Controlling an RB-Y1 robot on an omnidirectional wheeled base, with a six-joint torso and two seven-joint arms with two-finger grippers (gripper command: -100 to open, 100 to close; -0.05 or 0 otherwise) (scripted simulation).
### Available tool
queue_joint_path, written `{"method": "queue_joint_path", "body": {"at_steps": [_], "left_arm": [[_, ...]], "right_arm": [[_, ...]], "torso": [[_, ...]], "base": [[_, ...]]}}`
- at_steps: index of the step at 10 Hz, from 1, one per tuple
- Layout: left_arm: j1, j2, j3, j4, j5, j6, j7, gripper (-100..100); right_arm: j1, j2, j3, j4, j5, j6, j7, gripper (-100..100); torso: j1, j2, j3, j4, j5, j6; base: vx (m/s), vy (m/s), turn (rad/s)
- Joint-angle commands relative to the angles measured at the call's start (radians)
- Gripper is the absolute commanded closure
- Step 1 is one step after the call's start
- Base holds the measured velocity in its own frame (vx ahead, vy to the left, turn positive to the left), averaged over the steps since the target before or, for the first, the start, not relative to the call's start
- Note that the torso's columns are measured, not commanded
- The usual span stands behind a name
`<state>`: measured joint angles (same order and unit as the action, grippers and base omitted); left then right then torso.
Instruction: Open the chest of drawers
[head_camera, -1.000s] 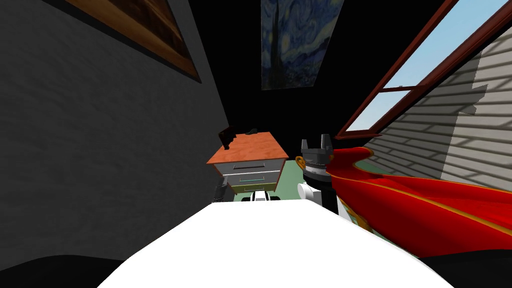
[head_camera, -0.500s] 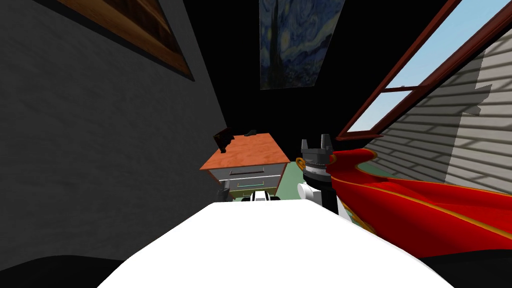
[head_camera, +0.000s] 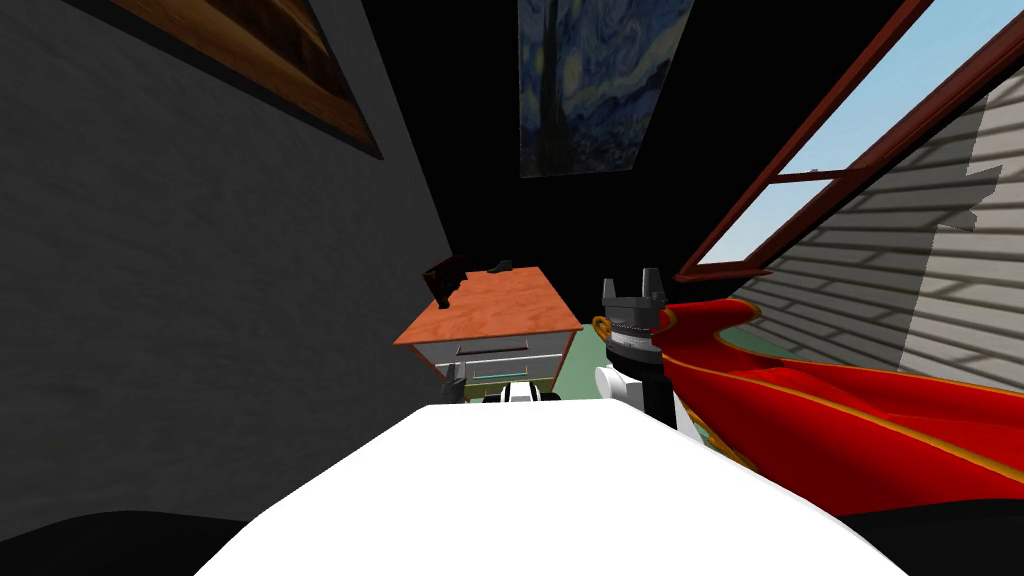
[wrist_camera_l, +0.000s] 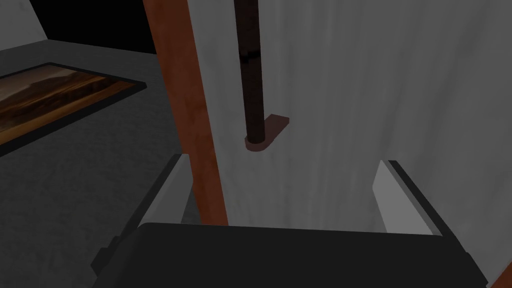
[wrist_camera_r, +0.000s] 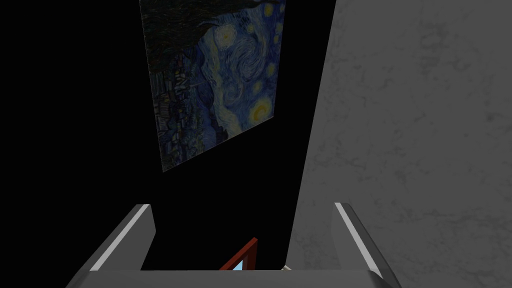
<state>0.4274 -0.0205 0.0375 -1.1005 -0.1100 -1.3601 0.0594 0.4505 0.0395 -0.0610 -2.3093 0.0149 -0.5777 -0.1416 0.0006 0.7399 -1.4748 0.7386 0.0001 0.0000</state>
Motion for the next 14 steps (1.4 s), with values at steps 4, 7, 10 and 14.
{"method": "queue_joint_path", "body": {"at_steps": [4,7,10,14], "left_arm": [[-0.016,0.009,0.003,-0.103,0.005,0.117,0.014,-100],[-0.013,0.007,0.002,-0.080,0.004,0.091,0.011,100],[-0.007,0.004,0.001,-0.046,0.002,0.052,0.006,100],[-0.005,0.047,0.001,-0.024,0.002,0.031,0.006,-100]], "right_arm": [[0.000,0.000,0.000,0.000,0.000,0.000,0.000,0],[0.000,0.000,0.000,0.000,0.000,0.000,0.000,0],[0.000,0.000,0.000,0.000,0.000,0.000,0.000,0],[0.000,0.000,0.000,0.000,0.000,0.000,0.000,0]], "torso": [[-0.001,-0.002,-0.001,-0.001,0.000,0.000],[0.000,-0.002,-0.001,-0.001,0.000,0.000],[0.003,-0.009,-0.005,-0.004,0.002,0.001],[-0.001,-0.001,0.000,0.000,0.000,0.000]], "base": [[-0.007,-0.012,0.001],[0.000,-0.001,0.000],[-0.002,0.009,-0.002],[0.010,0.009,0.001]]}}
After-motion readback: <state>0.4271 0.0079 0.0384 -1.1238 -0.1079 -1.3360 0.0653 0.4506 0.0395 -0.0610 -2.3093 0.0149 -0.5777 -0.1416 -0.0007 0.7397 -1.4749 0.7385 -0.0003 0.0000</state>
